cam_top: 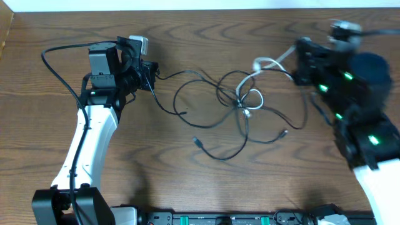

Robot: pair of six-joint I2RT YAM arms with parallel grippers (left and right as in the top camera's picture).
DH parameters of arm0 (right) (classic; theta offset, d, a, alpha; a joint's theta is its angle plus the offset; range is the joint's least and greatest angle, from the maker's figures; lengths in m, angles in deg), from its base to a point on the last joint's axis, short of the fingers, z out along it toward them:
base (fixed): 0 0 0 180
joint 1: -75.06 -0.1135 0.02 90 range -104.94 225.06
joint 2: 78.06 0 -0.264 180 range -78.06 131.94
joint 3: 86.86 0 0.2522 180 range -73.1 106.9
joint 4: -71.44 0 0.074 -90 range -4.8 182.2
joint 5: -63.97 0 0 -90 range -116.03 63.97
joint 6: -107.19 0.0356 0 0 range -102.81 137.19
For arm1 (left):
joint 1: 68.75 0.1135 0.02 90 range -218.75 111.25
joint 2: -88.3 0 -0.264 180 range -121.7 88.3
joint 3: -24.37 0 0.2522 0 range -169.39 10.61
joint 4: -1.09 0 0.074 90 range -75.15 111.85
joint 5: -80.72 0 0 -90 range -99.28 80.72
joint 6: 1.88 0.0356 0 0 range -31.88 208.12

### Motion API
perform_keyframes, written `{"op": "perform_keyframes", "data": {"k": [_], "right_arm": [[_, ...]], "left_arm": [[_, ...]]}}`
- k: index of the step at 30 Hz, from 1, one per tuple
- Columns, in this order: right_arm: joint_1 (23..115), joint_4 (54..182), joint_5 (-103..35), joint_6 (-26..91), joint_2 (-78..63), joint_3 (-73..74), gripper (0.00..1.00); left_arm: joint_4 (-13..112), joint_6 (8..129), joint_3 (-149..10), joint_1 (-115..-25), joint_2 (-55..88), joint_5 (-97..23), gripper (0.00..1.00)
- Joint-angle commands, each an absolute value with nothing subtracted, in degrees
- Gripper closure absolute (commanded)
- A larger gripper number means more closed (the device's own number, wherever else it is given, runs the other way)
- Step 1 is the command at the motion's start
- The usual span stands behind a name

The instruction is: Untangle cables

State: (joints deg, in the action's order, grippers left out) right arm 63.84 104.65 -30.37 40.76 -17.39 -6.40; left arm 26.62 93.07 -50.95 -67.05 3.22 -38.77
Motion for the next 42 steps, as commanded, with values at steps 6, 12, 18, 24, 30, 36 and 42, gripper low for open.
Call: {"op": "perform_keyframes", "data": {"k": [6,12,18,24,30,36,42], "right_arm": [[69.48,111.53,-20.55,35.51,-26.6,-6.12,0.99],[71.97,115.01,-17.78,35.05,-26.33,-6.12,0.99],[74.42,118.26,-10.3,33.66,-25.94,-6.12,0.99],[78.57,121.65,-8.33,32.93,-25.92,-6.12,0.99],[81.22,122.98,-8.31,32.96,-25.59,-6.12,0.99],[83.03,124.95,-8.11,32.96,-23.45,-6.12,0.99],[83.01,125.17,-8.27,33.0,-21.11,-6.12,0.99]], "left_arm": [[27.7,94.1,-51.48,-67.16,2.68,-20.56,0.92],[28.11,94.05,-51.48,-66.75,2.68,-5.07,0.92],[28.31,93.18,-51.48,-62.35,2.68,-1.9,0.92],[30.14,89.49,-51.48,-55.03,2.68,-1.99,0.92],[32.0,89.44,-51.48,-50.01,2.68,-1.94,0.92],[32.2,84.24,-51.48,-44.13,2.68,-0.65,0.92],[32.09,82.8,-51.48,-37.22,2.68,-0.63,0.92]]}}
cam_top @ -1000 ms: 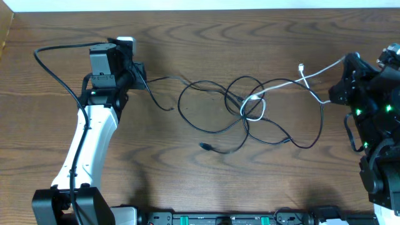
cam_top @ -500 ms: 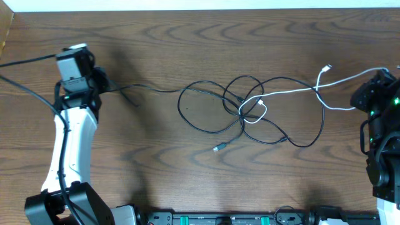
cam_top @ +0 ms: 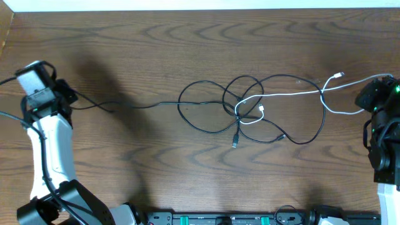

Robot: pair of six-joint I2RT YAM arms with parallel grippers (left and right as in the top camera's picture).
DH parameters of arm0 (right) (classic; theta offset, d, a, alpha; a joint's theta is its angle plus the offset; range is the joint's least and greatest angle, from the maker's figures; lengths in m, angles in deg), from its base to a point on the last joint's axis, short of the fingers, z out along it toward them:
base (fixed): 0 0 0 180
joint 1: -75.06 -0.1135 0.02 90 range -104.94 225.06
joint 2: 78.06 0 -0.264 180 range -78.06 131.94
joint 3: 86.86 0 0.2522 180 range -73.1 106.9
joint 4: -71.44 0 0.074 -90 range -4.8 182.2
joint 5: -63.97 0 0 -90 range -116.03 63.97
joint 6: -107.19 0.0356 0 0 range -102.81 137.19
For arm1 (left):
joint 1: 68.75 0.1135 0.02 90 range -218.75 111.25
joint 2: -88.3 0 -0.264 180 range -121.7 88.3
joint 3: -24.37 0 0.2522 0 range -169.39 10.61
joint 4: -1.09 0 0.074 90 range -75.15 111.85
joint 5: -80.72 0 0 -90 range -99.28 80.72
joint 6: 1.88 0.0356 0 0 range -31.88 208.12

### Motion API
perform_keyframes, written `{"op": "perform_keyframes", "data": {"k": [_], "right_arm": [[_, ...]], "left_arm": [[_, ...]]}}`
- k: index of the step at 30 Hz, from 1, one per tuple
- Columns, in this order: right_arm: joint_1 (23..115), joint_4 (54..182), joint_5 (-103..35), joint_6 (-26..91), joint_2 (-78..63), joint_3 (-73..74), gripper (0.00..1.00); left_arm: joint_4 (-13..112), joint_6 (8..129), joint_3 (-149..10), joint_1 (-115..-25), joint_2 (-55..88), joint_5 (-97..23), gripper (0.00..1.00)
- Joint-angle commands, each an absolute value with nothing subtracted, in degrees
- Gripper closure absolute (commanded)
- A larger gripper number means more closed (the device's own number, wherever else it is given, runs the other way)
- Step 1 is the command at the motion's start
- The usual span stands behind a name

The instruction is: Untangle cables

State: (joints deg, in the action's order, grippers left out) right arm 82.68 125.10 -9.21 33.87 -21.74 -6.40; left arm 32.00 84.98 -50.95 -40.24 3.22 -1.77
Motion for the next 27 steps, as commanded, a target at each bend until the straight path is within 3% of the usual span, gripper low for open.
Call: {"op": "perform_keyframes", "data": {"k": [1,12,19,27], "right_arm": [[83.01,125.17,-8.42,33.0,-20.74,-6.12,0.99],[83.01,125.28,-10.08,33.04,-19.97,-6.12,0.99],[83.01,125.3,-10.1,33.04,-19.97,-6.12,0.99],[83.01,125.3,-11.2,33.41,-19.91,-6.12,0.99]], "left_arm": [[31.91,82.3,-51.5,-35.6,2.68,-0.63,0.92],[32.44,68.2,-51.5,-21.7,2.68,-1.11,0.92],[33.07,60.44,-51.5,-17.92,2.68,-1.33,0.92],[26.1,48.59,-51.5,-16.46,2.7,-20.08,0.92]]}}
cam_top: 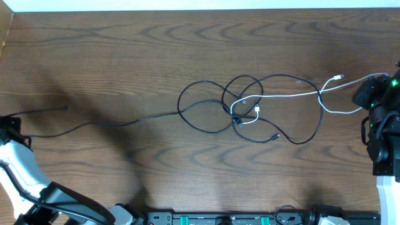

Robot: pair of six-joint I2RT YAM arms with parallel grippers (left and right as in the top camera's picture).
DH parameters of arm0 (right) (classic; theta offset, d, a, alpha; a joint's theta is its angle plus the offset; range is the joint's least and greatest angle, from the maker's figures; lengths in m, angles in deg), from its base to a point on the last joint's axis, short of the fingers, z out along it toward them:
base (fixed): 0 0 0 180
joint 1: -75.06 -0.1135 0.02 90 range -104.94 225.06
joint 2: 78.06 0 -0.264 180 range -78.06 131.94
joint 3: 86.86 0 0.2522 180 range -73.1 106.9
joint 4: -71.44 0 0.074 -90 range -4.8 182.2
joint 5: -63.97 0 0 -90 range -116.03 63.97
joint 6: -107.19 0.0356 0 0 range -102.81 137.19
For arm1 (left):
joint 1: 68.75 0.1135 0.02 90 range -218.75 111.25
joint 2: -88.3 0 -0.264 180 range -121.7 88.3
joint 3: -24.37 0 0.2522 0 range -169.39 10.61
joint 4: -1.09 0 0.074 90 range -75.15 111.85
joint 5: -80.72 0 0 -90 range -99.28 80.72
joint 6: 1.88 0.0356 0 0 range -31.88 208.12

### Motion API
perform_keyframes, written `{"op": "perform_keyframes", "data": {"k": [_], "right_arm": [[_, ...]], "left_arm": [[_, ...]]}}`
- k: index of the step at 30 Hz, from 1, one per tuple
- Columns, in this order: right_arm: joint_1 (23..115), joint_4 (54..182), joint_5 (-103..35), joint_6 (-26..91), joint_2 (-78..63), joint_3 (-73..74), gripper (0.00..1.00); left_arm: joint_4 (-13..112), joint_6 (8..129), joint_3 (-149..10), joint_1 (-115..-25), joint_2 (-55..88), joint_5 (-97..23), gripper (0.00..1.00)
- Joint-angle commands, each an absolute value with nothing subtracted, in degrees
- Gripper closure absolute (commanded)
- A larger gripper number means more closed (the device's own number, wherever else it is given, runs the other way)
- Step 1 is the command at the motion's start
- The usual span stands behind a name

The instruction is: Untangle cables

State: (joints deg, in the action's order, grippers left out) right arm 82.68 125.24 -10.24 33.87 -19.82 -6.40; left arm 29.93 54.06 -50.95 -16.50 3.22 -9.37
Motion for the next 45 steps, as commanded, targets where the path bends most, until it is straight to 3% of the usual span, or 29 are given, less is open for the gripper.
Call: {"op": "perform_keyframes", "data": {"k": [1,7,14,17,30,45], "right_arm": [[83.01,125.26,-11.59,33.44,-19.86,-6.12,0.99],[82.99,125.24,-14.67,33.9,-18.73,-6.12,0.99],[82.9,124.95,-16.16,35.56,-18.09,-6.12,0.99],[82.9,125.1,-16.33,35.56,-18.09,-6.12,0.99],[82.9,125.34,-16.77,35.56,-18.09,-6.12,0.99],[82.9,126.18,-17.45,35.58,-18.09,-6.12,0.99]], "left_arm": [[24.46,48.57,-51.5,-16.48,2.7,-22.82,0.92],[13.77,48.61,-51.54,-16.54,3.35,-34.42,0.92],[8.02,54.54,-51.56,-17.46,5.32,-33.46,0.93],[6.28,59.5,-51.59,-17.46,6.11,-27.82,0.92],[21.55,61.66,-51.63,-15.97,6.96,0.16,0.92],[25.62,56.92,-51.65,-5.83,6.96,-1.26,0.92]]}}
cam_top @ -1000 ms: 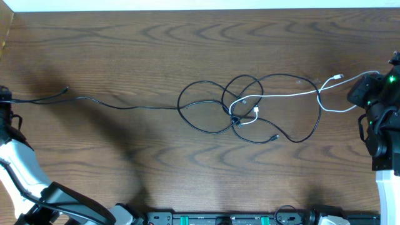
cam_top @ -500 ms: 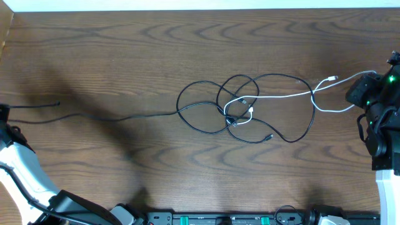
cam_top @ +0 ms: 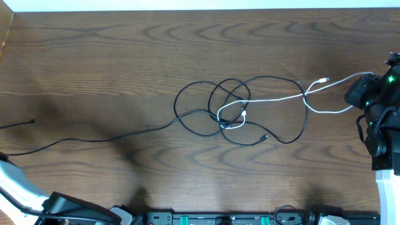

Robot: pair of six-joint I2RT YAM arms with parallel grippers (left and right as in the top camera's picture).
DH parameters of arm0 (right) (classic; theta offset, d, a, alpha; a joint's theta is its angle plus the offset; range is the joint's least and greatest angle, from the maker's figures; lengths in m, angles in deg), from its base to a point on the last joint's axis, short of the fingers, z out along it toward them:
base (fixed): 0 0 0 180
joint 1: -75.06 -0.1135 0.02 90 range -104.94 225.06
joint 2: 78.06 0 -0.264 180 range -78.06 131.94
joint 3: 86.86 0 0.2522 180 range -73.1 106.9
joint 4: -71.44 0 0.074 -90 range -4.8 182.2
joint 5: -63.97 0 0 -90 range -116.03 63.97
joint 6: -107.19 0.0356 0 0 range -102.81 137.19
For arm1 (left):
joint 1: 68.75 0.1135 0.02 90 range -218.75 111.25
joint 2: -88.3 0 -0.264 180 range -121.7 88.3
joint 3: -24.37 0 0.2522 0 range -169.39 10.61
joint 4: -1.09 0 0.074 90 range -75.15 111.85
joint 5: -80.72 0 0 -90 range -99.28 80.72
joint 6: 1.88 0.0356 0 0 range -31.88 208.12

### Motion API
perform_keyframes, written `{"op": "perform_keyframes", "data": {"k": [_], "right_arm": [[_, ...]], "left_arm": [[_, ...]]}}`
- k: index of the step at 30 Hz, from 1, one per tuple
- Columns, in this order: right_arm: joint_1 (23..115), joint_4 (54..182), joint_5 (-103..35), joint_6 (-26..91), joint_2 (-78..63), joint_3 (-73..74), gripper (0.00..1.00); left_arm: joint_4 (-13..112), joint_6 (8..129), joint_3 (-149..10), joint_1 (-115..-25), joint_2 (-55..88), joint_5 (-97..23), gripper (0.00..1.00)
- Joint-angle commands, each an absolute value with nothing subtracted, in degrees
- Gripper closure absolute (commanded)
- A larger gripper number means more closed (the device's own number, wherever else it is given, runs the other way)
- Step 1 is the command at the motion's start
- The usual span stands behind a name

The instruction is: Untangle cables

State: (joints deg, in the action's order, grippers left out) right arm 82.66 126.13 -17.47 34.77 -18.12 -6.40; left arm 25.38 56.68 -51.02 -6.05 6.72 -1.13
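A black cable [cam_top: 94, 139] runs from the left edge across the table into a knot [cam_top: 228, 119] of several loops at the centre. One of its plugs [cam_top: 32, 121] lies near the left edge, another [cam_top: 264, 137] just right of the knot. A white cable [cam_top: 281, 97] leads from the knot to my right gripper [cam_top: 357, 94] at the right edge, which looks shut on it. The white plug [cam_top: 323, 80] sits close by. My left gripper is out of view; only its arm [cam_top: 15, 187] shows at the bottom left.
The wooden table [cam_top: 187, 50] carries only the cables. A dark rail [cam_top: 219, 219] with green fittings runs along the front edge. A pale wall strip borders the far edge.
The knot and its loops have shifted left and slightly toward the front. The black cable's left plug now lies nearer the left edge. My right gripper sits a little further left, and the left arm has dropped lower.
Both grippers were first near the middle, with the cables bunched loosely between them. Then they stood far apart with the black cable stretched left and the white one right. After that the left gripper was leaving the frame, and now it is gone, with the tangle drawn leftward.
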Motion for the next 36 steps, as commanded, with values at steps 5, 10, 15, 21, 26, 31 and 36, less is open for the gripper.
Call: {"op": "perform_keyframes", "data": {"k": [5,10,15,21,26,31,36], "right_arm": [[82.9,126.18,-17.47,35.56,-18.09,-6.12,0.99],[82.9,126.18,-17.64,35.56,-18.09,-6.12,0.99],[82.9,126.15,-18.96,35.58,-18.09,-6.12,0.99],[82.9,126.13,-19.35,35.6,-18.09,-6.12,0.99],[82.9,126.13,-19.37,35.62,-18.09,-6.12,0.99],[82.9,126.15,-19.41,36.32,-18.09,-6.12,0.99],[82.9,126.11,-20.4,36.45,-18.09,-6.12,0.99]], "left_arm": [[26.41,57.84,-51.63,-5.99,6.96,-7.28,0.73],[27.61,57.84,-51.63,-6.09,6.96,-7.36,0.4],[31.08,57.82,-51.63,-6.6,6.94,-7.38,0.16],[38.08,57.58,-51.63,-10.36,5.78,-12.72,0.09],[43.17,56.07,-51.63,-15.34,3.97,-14.25,0.09],[45.57,56.13,-51.59,-21.26,2.96,-16.37,0.08],[48.39,56.11,-51.59,-25.5,2.94,-18.01,0.08]]}}
